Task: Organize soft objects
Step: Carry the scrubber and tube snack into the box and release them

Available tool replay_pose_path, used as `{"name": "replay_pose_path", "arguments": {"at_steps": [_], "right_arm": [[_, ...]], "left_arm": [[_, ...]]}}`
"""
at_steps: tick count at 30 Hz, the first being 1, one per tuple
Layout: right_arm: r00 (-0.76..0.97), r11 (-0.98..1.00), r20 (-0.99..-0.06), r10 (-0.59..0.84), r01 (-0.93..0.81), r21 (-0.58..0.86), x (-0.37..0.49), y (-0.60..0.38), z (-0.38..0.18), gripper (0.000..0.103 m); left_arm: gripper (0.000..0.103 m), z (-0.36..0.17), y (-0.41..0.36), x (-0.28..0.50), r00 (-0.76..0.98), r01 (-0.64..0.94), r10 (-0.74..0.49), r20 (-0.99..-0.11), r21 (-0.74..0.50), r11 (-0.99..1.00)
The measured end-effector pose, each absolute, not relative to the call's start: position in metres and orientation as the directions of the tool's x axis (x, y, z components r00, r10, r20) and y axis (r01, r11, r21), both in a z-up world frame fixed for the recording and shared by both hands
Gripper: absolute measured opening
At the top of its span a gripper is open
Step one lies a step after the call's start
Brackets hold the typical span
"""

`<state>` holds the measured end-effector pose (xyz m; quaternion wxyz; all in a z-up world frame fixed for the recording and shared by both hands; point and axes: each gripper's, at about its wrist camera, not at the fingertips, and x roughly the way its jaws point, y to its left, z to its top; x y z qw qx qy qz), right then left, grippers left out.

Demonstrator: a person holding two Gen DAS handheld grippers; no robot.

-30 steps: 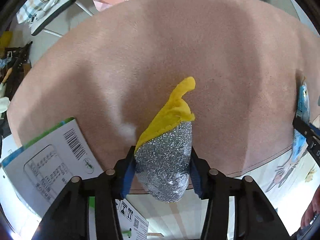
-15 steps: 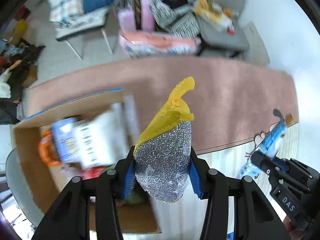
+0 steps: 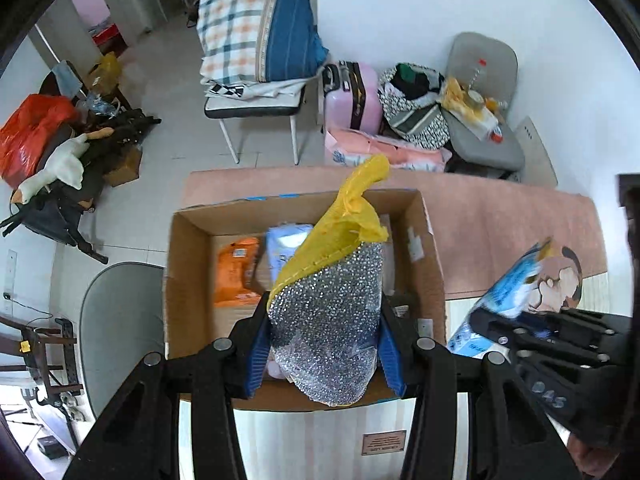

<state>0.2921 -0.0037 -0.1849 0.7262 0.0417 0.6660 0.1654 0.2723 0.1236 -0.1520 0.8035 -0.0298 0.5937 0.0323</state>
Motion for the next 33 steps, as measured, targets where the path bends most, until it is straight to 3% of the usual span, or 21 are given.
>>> {"name": "replay_pose_path", "arguments": {"at_steps": [7,20,30,32,33], "right_arm": [[0.031,0.963,-0.978,0.206,-0.187,0.196,0.307,0.024,-0.211,0.018],[-0.092,0.986,-0.996,-0.005,-0.168,0.01,0.363,0.05,-0.302,0.018],[-0.161,0.992,-0.986,-0.039,-0.126,-0.019,0.377,0.048,-0.309,0.018],[-0.192,0.995,-0.98,-0.048,-0.1,-0.029,0.384,0.046,-0.319,0.02],[-0.202,0.995,-0.978,-0.049,-0.098,-0.029,0.385,0.047,-0.321,0.028]], "left_arm": [[0.044,-0.165,0.161,0.271,0.251,-0.129,-0.011,-0.968,-0.044,0.991],[0.044,-0.315,0.243,0.301,-0.139,-0.3,-0.16,-0.977,-0.113,0.947],[0.048,-0.34,0.249,0.303,-0.202,-0.289,-0.137,-0.97,-0.074,0.954],[0.049,-0.344,0.247,0.303,-0.228,-0.285,-0.135,-0.964,-0.067,0.956],[0.049,-0.345,0.247,0.304,-0.232,-0.283,-0.144,-0.962,-0.075,0.956]]}}
